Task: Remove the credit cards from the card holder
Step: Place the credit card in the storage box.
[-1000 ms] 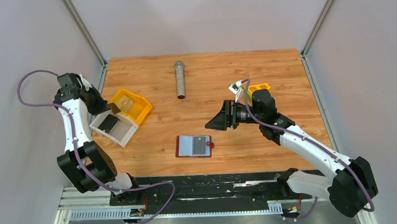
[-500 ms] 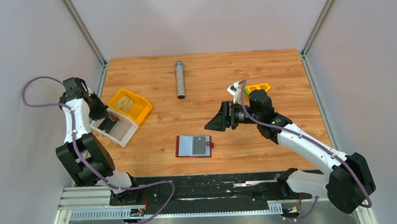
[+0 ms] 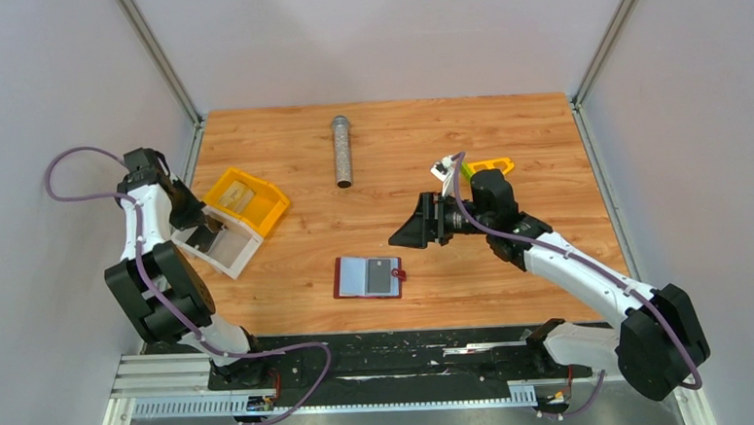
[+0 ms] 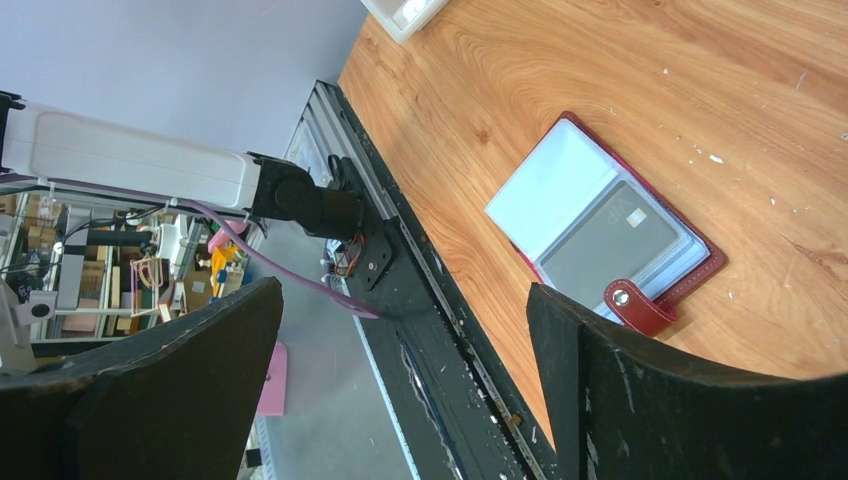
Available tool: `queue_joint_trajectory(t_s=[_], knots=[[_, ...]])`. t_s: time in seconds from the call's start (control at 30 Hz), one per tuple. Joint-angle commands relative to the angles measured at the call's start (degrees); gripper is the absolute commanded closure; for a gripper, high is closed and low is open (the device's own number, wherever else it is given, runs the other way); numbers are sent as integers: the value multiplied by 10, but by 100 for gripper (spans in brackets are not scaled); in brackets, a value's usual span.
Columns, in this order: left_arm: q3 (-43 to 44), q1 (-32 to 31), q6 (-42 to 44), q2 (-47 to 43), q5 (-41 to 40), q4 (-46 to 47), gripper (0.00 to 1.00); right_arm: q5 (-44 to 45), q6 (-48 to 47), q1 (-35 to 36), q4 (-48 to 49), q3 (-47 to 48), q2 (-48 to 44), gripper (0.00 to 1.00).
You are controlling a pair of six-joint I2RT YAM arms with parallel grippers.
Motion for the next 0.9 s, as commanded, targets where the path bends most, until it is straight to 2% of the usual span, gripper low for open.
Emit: queue_joint_trajectory(t_s=[0.0, 0.2, 0.43, 0.53, 0.7, 0.77, 0.87], knots=[[8, 6, -3, 6, -19, 17, 94, 3, -16, -3, 9, 21, 0, 5], [9, 5, -3, 13, -27, 15, 84, 3, -15, -6, 9, 20, 0, 5], [12, 5, -2, 16, -47, 15, 79, 3, -14, -7, 9, 17, -1, 5], [13, 5, 0, 21, -53, 16, 81, 3, -14, -8, 10, 15, -1, 5], [15, 5, 3, 32, -40, 14, 94, 3, -14, -9, 9, 13, -1, 6], [11, 5, -1, 31, -30, 17, 93, 3, -14, -9, 10, 14, 0, 5], [3, 5, -1, 20, -15, 23, 87, 4, -15, -9, 10, 16, 1, 6]])
